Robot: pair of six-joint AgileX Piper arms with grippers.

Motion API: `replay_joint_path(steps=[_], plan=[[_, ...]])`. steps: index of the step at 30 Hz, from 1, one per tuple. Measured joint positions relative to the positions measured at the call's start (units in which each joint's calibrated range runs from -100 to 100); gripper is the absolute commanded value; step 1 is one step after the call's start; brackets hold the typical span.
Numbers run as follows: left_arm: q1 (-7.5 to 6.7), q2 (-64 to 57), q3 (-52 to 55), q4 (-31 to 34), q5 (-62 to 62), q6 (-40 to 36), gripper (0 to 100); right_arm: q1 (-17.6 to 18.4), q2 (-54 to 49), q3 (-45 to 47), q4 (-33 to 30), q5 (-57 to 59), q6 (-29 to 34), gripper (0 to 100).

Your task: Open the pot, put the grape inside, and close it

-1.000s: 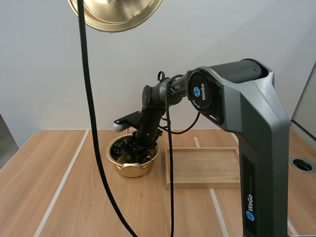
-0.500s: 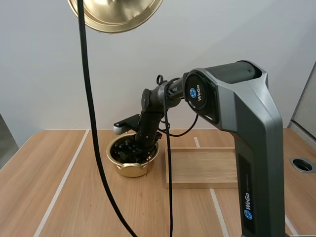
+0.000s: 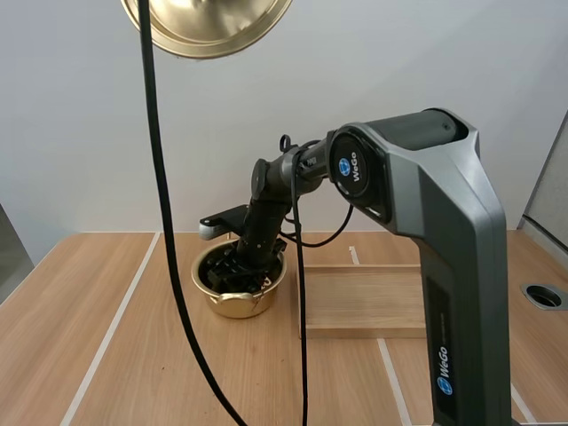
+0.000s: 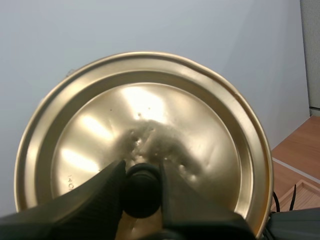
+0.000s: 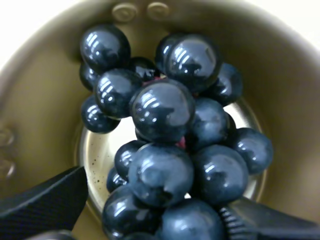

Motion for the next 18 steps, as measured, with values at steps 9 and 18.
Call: replay_joint_path(steps=[9,18], plan=[[0.00,0.00,0.00,0.12,0.06,0.00,0,0.04,-2.86,-2.04,-0.24,1.15,0.00,100],[0.00,0.00,0.00,0.12,0.06,0.00,0,0.04,-9.31,-3.28,0.10,0.64,0.00,100]])
